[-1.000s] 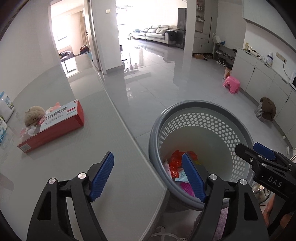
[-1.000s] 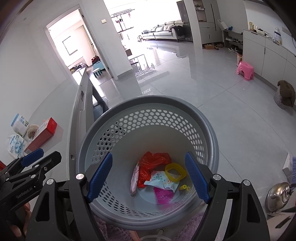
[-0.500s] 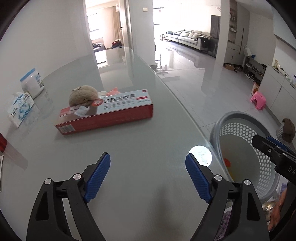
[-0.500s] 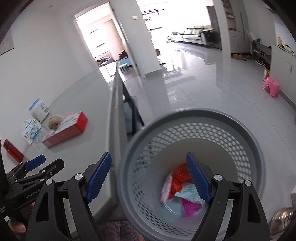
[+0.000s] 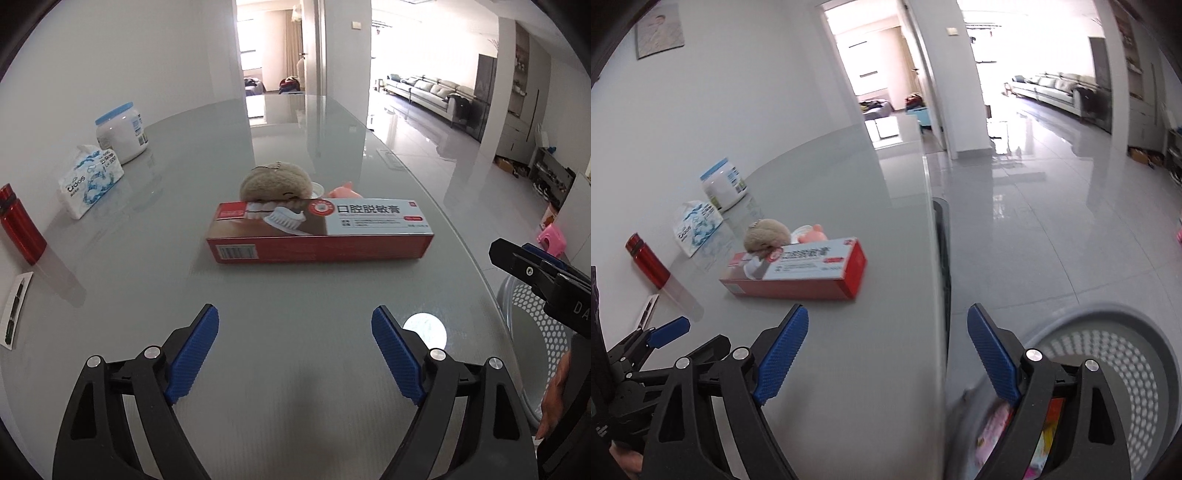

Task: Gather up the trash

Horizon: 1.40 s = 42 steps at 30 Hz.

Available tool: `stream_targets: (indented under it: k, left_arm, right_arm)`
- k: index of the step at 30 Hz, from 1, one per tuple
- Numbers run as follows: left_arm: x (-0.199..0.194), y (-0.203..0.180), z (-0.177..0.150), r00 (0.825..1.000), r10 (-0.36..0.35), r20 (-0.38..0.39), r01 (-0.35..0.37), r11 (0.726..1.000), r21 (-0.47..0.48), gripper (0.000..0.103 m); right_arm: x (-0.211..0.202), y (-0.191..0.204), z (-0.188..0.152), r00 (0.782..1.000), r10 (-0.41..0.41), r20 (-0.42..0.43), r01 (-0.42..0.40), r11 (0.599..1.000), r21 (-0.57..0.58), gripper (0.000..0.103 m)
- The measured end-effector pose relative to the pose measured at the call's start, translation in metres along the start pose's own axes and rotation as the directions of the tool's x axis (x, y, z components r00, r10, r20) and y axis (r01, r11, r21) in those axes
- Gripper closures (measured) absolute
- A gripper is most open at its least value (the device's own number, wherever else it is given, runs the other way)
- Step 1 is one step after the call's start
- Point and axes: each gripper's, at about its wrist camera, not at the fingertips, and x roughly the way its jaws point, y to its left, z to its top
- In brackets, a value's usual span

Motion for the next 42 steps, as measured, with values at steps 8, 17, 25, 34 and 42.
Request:
stream_targets:
  k: [8,17,25,34,42]
  left_arm:
    - [0.01,0.026,0.007,1.0,0.024,-0.01,-0.025,0.998,-0.05,0.02]
    - [0.023,0.05,0.011,0.998,0.058,-0.028,-0.061,0.993,-0.102,0.02]
    - [0.03,0.06,0.013,0.997,0.069,-0.039,-0.073,0.99,-0.118,0.02]
    - [0.034,0.066,0.014,0.996,0.071,-0.047,-0.076,0.989,-0.128,0.02]
    - [0.034,0.07,0.011,0.996,0.07,-0.049,-0.076,0.987,-0.14,0.02]
  right_arm:
    - [0.051,0.026,0.027,0.998,0.048,-0.041,-0.052,0.995,-0.085,0.018]
    - [0.091,0.024,0.048,0.989,0.118,-0.094,-0.125,0.989,-0.081,0.018]
    - [0.115,0.028,0.057,0.978,0.168,-0.124,-0.178,0.981,-0.072,0.018]
    - [0.13,0.04,0.063,0.97,0.178,-0.163,-0.197,0.974,-0.112,0.018]
    - [0.133,0.052,0.058,0.955,0.214,-0.207,-0.244,0.961,-0.132,0.018]
